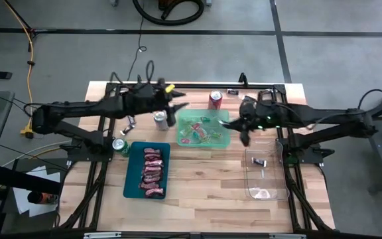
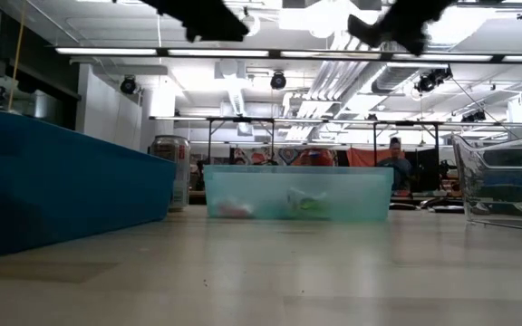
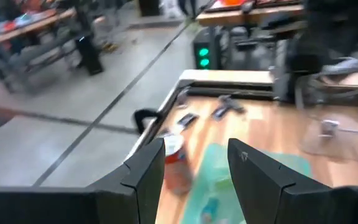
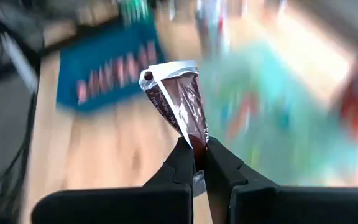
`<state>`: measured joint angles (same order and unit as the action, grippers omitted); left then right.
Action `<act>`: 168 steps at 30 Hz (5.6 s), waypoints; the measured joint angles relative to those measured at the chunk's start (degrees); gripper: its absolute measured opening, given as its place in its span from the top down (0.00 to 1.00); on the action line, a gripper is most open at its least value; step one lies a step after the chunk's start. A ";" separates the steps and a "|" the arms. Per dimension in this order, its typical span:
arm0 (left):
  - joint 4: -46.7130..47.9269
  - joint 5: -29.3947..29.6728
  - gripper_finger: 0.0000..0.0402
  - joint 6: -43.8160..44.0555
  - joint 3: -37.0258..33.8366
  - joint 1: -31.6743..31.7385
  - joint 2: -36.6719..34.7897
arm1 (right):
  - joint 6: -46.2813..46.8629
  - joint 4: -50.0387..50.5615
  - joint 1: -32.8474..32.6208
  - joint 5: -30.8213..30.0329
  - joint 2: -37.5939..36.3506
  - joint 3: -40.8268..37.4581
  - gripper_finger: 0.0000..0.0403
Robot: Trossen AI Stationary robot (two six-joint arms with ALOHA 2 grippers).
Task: Organize candy in baskets
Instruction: Put the white brown chocolate into the transparent bin
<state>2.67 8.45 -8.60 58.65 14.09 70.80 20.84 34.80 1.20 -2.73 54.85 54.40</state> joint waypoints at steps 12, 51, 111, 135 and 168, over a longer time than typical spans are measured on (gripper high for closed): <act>4.33 -0.98 0.60 7.67 -0.02 8.91 -2.95 | 44.28 23.30 -32.29 13.92 -0.52 -6.83 1.00; 6.15 -0.16 0.60 2.80 -0.08 8.89 -2.88 | 48.09 14.49 -26.98 8.77 9.50 -20.76 1.00; 43.08 -0.70 0.60 24.94 -6.51 34.59 8.49 | 9.70 16.53 22.97 -6.29 21.30 18.51 0.39; 33.27 -3.36 0.83 17.21 -5.76 37.88 27.59 | 5.14 17.67 21.52 -4.54 21.71 18.49 0.39; -32.46 -25.24 1.00 34.01 -6.01 3.57 -2.54 | -4.34 -37.83 5.44 5.09 26.87 18.49 0.40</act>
<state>-29.80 -16.79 25.42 52.64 17.66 68.26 16.50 -3.03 6.64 2.36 81.71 72.88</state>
